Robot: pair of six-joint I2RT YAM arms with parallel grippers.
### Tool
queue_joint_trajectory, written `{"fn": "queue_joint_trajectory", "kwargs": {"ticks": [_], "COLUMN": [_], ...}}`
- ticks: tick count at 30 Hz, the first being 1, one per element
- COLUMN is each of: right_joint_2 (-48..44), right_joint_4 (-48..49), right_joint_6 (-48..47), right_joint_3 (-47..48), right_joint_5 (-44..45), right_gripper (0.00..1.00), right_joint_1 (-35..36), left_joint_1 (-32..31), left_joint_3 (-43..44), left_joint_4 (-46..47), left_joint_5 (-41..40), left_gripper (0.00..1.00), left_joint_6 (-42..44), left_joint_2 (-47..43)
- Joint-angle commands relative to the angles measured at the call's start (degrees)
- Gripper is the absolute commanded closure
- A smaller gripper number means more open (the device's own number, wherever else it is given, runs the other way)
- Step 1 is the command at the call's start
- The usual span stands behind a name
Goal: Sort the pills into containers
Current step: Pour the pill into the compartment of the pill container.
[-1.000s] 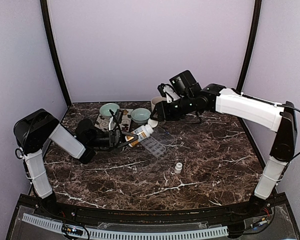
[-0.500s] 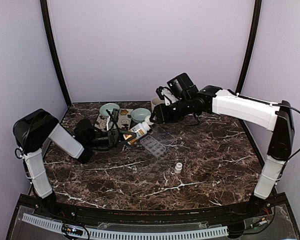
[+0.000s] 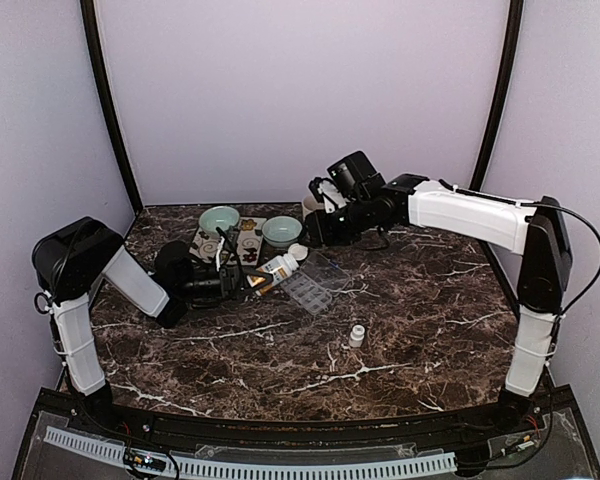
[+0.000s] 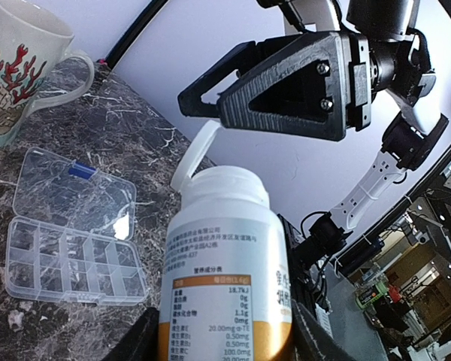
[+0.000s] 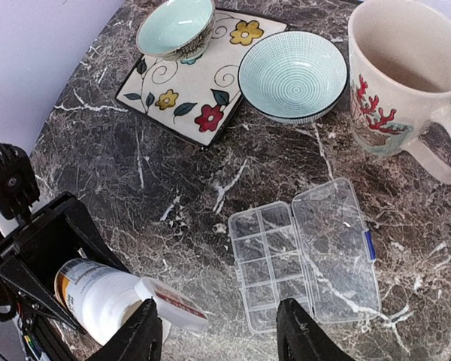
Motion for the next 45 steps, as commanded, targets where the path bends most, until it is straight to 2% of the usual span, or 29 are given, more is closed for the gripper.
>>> {"fn": "queue_joint_trajectory", "kwargs": {"ticks": [1,9,21,30,45], "right_joint_2": [2.88,6.33,3.63,2.68,8.85], "right_joint_4": [1.08,0.23,0.98,0.97,-0.81], "right_joint_6": [-1.45,-2.13,-3.30,-2.93,-3.45], "right_joint_3": [3.87,6.54,2.92,-1.32,4.49], "right_joint_5": [-0.17,-0.75,3.07,1.78,0.28], "right_gripper": [0.47,0.48,0.48,0.49,0.49], "right_joint_1": [-0.89,-1.51,-1.51,-1.09,-1.16], "left_joint_1": [0.59,0.79,1.11,1.50,1.51], "left_joint_3": [1.54,2.66,4.06,4.82,5.76], "left_joint_4": [-4.52,-9.40,-11.08,-12.26,-15.37], "left_joint_5": [-0.61,-2.66,-4.42,-5.16,-5.48], "left_gripper": [0.95,0.98,1.00,1.00,1.00], "left_joint_6": [5.55,10.18,12.29,13.67,16.61], "left_joint_2": [0.07,0.73,2.43,2.61,3.32]}}
